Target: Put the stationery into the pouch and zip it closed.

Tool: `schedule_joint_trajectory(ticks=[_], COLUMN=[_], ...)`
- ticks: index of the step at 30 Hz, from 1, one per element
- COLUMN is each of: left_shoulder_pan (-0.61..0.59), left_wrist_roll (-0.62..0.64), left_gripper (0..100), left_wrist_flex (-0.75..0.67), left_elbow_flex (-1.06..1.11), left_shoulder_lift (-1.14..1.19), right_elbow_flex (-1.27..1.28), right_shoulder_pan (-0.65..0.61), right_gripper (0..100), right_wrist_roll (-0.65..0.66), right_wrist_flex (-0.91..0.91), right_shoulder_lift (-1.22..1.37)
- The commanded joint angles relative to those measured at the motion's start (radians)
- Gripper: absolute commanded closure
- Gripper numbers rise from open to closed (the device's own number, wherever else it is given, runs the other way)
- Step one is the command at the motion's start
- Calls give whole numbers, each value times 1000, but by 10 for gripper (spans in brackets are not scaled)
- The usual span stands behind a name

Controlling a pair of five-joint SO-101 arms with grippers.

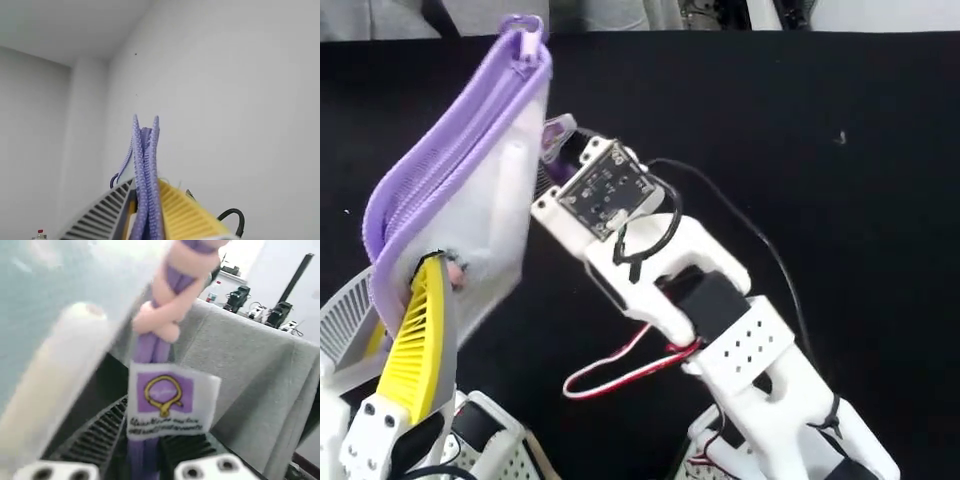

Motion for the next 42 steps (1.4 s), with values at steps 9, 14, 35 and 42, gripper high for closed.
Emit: schedule_joint_trajectory(ticks=[9,14,35,42], left_shoulder_pan=[8,8,8,16], left_wrist_roll=[0,-2,-2,-2], left_gripper=[971,971,971,971], left_wrist_flex=[-3,0,-5,0], left_elbow_flex=[-68,-107,-38,-36], left_shoulder_lift=[9,9,9,9], right_elbow_flex=[-97,-108,-211,-71], right_shoulder_pan=[213,296,259,141], right_gripper=[988,988,749,719], right_wrist_roll=[144,152,61,12], right_wrist_flex=[-37,-83,89,60], right_shoulder_lift=[8,58,1,-283])
